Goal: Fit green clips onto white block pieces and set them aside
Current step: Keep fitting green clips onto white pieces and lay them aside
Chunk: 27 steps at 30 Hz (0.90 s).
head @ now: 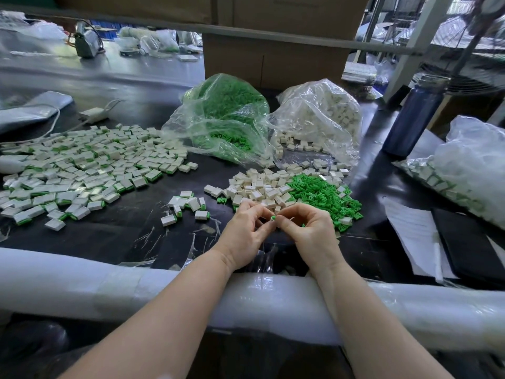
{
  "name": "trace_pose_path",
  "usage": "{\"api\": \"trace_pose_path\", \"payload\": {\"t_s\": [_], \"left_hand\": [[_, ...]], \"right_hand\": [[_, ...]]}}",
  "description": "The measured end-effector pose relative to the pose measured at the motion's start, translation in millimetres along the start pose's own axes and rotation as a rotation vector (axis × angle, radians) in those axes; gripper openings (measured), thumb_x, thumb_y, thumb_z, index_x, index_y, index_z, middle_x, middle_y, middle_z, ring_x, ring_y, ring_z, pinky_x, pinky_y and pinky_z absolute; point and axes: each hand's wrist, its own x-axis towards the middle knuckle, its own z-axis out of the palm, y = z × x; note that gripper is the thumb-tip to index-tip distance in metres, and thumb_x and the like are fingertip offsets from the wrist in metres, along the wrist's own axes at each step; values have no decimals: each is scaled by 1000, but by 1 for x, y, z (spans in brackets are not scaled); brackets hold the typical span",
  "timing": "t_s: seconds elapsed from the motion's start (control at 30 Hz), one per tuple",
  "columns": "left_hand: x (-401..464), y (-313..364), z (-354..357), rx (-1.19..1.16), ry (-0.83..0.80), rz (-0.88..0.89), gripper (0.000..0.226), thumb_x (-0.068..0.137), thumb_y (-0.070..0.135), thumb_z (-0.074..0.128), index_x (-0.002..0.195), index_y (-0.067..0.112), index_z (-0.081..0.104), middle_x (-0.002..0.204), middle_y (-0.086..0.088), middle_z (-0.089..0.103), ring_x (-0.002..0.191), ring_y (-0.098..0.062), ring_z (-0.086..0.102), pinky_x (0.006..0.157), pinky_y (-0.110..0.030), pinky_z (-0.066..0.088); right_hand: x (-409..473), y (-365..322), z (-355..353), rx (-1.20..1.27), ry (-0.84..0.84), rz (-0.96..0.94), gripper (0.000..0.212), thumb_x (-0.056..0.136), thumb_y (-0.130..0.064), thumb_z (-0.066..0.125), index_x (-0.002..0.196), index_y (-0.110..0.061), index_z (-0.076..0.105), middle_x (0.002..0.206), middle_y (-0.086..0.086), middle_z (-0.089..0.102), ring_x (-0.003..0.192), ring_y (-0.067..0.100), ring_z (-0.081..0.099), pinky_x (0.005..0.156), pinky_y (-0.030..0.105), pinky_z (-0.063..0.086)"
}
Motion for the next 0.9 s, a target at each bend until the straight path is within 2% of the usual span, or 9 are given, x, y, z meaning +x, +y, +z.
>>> {"api": "trace_pose_path", "payload": {"t_s": [0.07,0.23,0.3,0.4,0.5,0.6,0.67,0.77,0.9], "left_hand": [[0,-1,1,1,-3,1,16,89,13,59,98,0,62,109,-11,47,80,-15,50,80,-20,44],[1,-3,1,10,1,5,14,89,15,59,99,6,63,98,0,49,76,-9,49,76,-13,42],[1,-3,1,-10,3,-2,11,89,15,59,98,9,64,90,6,53,78,-8,53,74,-10,42],[0,-5,1,-66,32,-34,8,88,14,62,95,12,65,88,2,65,85,-12,61,80,-17,47],[1,-6,0,-62,151,-86,14,87,13,63,100,13,66,84,4,65,81,-12,62,81,-22,50],[2,-7,-3,-72,284,-138,19,88,11,60,107,15,64,78,10,60,70,-11,61,73,-26,54],[3,-9,-5,-90,376,-171,18,89,9,59,105,16,65,80,6,63,66,-13,62,70,-26,56],[4,-12,-8,-46,525,-208,17,88,7,59,100,16,68,95,-7,65,72,-8,60,65,-6,47],[4,-11,-13,-7,612,-256,18,86,3,61,102,10,68,114,-8,50,83,-11,57,78,-5,37]], "right_hand": [[0,0,0,-34,4,-14,6,76,0,71,73,-5,69,76,11,67,65,8,56,63,13,45],[1,2,1,-99,-25,49,4,85,-7,64,81,-7,64,81,8,65,78,18,59,75,30,48],[1,2,1,-89,-29,59,5,85,-7,64,80,-8,64,81,7,65,78,18,58,76,30,48],[0,0,1,-88,-12,28,7,84,-8,65,78,-11,65,78,4,65,73,12,58,71,20,46],[0,0,-2,-82,101,18,8,84,-10,66,77,-14,65,71,-4,64,67,3,56,64,10,44],[4,5,-7,-114,305,75,10,85,-14,66,76,-14,65,68,-5,62,66,9,56,61,15,44],[6,8,-11,-137,435,133,12,85,-15,65,74,-14,64,67,-3,60,69,16,55,66,24,44],[7,10,-13,-176,530,199,12,86,-16,64,75,-15,62,77,6,64,74,18,54,71,29,42],[7,10,-14,-255,543,269,11,84,-16,64,75,-20,61,86,4,65,84,21,57,89,44,44]]}}
